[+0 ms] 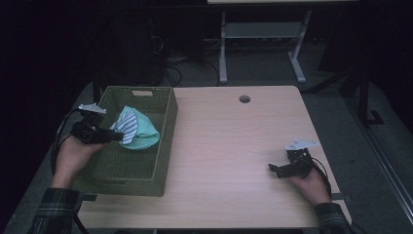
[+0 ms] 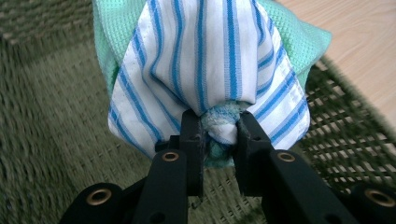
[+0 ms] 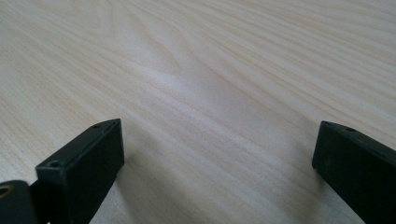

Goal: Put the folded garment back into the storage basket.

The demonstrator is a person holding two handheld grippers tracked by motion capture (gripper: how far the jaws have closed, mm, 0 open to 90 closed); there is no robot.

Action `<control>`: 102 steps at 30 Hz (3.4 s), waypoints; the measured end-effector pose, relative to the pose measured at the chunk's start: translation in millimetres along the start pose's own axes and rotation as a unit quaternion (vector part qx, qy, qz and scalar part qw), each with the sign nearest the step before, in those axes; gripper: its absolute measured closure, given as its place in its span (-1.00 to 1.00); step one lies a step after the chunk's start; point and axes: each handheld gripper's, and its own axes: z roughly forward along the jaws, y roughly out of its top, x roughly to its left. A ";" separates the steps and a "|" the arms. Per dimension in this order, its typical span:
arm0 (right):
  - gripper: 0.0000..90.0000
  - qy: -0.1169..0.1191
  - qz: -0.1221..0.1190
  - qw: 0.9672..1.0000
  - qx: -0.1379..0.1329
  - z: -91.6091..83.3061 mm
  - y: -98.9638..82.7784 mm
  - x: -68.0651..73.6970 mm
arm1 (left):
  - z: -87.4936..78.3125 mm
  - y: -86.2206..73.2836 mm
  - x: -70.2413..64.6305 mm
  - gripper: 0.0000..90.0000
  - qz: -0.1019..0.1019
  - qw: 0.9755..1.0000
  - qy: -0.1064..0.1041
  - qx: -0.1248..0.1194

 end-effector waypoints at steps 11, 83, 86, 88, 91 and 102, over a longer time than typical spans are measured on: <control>-0.96 0.000 0.000 1.000 0.000 0.0 0.0 0.0 | 38.5 -17.6 9.1 0.67 -0.011 0.999 0.007 0.033; -0.96 -0.004 0.002 1.000 -0.001 0.1 0.1 -0.6 | 64.1 55.7 -100.3 -0.70 0.054 0.995 -0.060 -0.061; -0.96 -0.003 0.004 1.000 0.000 0.0 0.0 -0.3 | 70.9 60.3 -112.3 -0.70 0.059 0.994 -0.071 -0.067; -0.96 -0.003 0.004 1.000 0.000 0.0 0.0 -0.3 | 76.0 62.9 -120.5 -0.70 0.062 0.993 -0.076 -0.068; -0.96 -0.003 0.004 1.000 0.000 0.0 0.0 -0.3 | 84.1 66.4 -135.5 -0.69 0.071 0.991 -0.087 -0.069; -0.96 -0.003 0.005 1.000 0.000 0.0 0.0 -0.2 | 119.9 66.5 -175.6 -0.69 0.084 0.988 -0.111 -0.064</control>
